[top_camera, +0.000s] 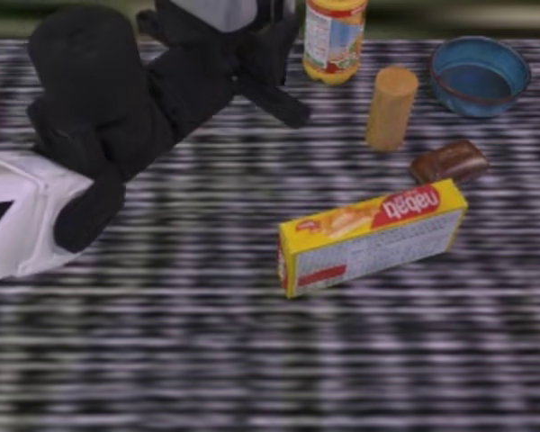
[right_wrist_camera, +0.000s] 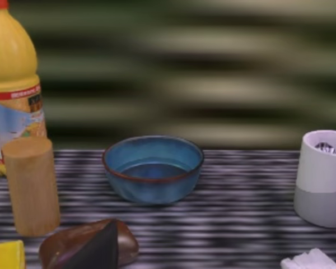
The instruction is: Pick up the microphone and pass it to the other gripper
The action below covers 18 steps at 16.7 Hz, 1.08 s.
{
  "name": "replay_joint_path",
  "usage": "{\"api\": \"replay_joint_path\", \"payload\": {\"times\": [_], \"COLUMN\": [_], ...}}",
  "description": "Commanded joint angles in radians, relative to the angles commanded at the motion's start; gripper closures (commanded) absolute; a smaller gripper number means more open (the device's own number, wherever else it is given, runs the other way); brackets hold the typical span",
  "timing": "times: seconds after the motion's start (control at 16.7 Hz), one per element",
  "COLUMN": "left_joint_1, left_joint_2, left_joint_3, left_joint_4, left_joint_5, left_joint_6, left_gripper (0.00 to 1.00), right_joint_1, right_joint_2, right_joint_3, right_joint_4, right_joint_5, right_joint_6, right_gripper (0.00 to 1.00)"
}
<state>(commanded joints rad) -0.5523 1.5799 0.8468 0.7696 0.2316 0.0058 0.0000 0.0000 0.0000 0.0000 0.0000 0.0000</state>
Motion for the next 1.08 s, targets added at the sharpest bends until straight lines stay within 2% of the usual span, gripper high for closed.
{"api": "replay_joint_path", "payload": {"times": [0.18, 0.9, 1.08], "left_joint_1": [-0.075, -0.079, -0.079], "left_joint_2": [-0.071, -0.075, -0.075], "left_joint_3": [-0.038, -0.040, -0.040], "left_joint_4": [-0.009, -0.010, -0.010], "left_joint_5": [-0.075, -0.079, -0.079], "left_joint_6": [-0.003, -0.004, -0.004], "left_gripper": [1.00, 1.00, 1.00], "right_joint_1": [0.000, 0.001, 0.056], "right_joint_2": [0.000, 0.002, 0.067], "right_joint_3": [0.000, 0.001, 0.056], "right_joint_4": [0.000, 0.001, 0.030], "right_joint_5": [0.000, 0.000, 0.007], "right_joint_6": [0.000, 0.000, -0.002], "right_gripper": [0.00, 0.00, 0.00]}}
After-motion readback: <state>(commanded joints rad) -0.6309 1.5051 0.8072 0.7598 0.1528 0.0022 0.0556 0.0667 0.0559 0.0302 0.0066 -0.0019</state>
